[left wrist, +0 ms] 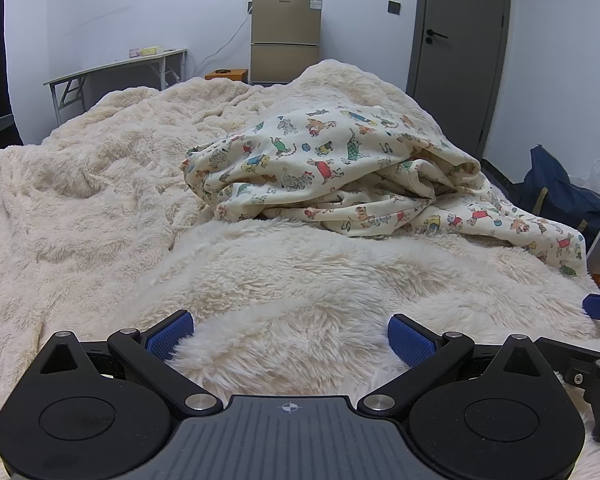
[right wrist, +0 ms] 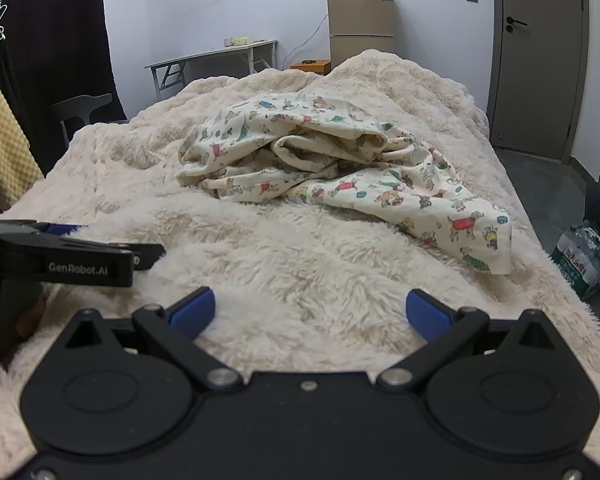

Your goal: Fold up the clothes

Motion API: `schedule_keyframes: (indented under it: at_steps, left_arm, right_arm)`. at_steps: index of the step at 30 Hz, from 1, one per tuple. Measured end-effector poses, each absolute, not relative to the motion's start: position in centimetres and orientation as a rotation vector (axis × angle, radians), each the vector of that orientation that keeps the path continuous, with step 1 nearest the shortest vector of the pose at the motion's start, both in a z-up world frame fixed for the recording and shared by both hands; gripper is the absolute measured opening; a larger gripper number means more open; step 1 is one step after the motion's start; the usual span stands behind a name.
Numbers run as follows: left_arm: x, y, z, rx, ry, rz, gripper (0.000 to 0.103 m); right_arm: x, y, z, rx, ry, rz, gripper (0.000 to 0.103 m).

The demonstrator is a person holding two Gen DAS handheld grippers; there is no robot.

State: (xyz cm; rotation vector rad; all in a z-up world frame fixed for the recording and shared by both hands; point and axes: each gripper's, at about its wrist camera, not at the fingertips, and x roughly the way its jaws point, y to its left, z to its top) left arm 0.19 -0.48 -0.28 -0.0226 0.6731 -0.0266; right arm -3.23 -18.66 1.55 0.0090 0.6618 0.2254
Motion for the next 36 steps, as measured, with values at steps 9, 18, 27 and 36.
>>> schedule_keyframes:
  at_steps: [9, 18, 27, 36]
  left_arm:
    - [0.26, -0.53, -0.28, -0.02, 0.674, -0.028, 0.103]
    - [0.27, -0.57, -0.28, -0.018, 0.675, -0.03, 0.103]
    - [0.28, -0.53, -0.25, -0.016, 0.674, -0.031, 0.103]
    - [0.3, -0.55, -0.28, -0.014, 0.671, -0.032, 0.103]
  right_arm:
    - [-3.22, -18.75, 1.53, 0.014, 0.664, 0.227, 0.103]
    - [-3.04, -18.81, 1.62, 0.019, 0.667, 0.229, 0.103]
    - [-2.98, -18.93, 1.58, 0.025, 0.67, 0.231, 0.103]
    - [-2.94, -18.88, 1.42, 0.023, 0.672, 0.232, 0.103]
